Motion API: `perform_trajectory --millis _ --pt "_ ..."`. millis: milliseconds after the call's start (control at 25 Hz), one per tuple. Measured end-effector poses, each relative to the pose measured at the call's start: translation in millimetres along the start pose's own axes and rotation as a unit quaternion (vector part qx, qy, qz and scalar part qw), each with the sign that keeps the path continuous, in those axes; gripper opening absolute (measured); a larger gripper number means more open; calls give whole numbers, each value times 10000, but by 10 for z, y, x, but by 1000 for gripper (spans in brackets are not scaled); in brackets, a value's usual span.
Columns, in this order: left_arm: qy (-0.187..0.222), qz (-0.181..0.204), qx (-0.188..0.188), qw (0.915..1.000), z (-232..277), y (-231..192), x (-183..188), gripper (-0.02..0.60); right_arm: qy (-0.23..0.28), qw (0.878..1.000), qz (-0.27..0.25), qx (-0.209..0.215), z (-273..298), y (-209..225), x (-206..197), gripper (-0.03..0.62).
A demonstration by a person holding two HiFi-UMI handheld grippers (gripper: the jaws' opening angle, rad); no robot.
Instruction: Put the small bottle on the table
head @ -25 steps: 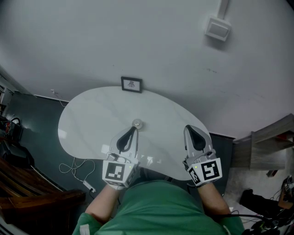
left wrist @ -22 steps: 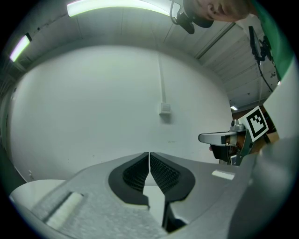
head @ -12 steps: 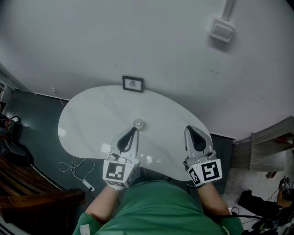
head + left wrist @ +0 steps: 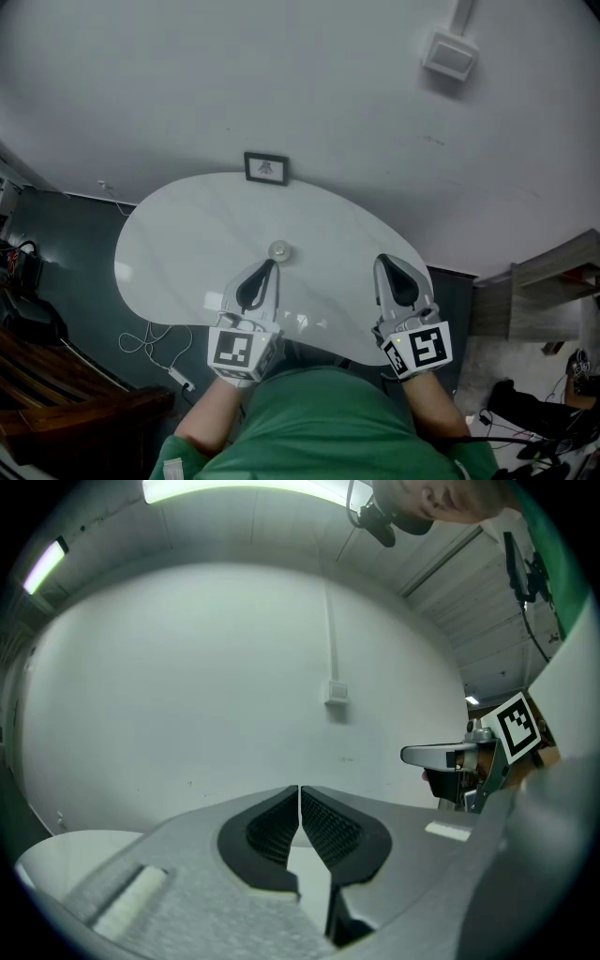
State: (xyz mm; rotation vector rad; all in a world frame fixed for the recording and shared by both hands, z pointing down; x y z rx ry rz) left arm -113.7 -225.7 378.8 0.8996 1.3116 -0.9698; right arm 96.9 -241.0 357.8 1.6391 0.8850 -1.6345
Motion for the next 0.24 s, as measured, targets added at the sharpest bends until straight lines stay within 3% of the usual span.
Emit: perform_trajectory --millis 240 --pt "-17 11 -81 10000 66 -66 -19 18 -35 9999 8 -116 46 10 -39 3"
Point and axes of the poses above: the fingertips, and each gripper's own axes: z forward along the fingers, y to its right, x out of its top, the point moved 3 cm from there along -z, backward along the fingers, and after that the axes turned 1 degree about y, right-handed, at the moved point
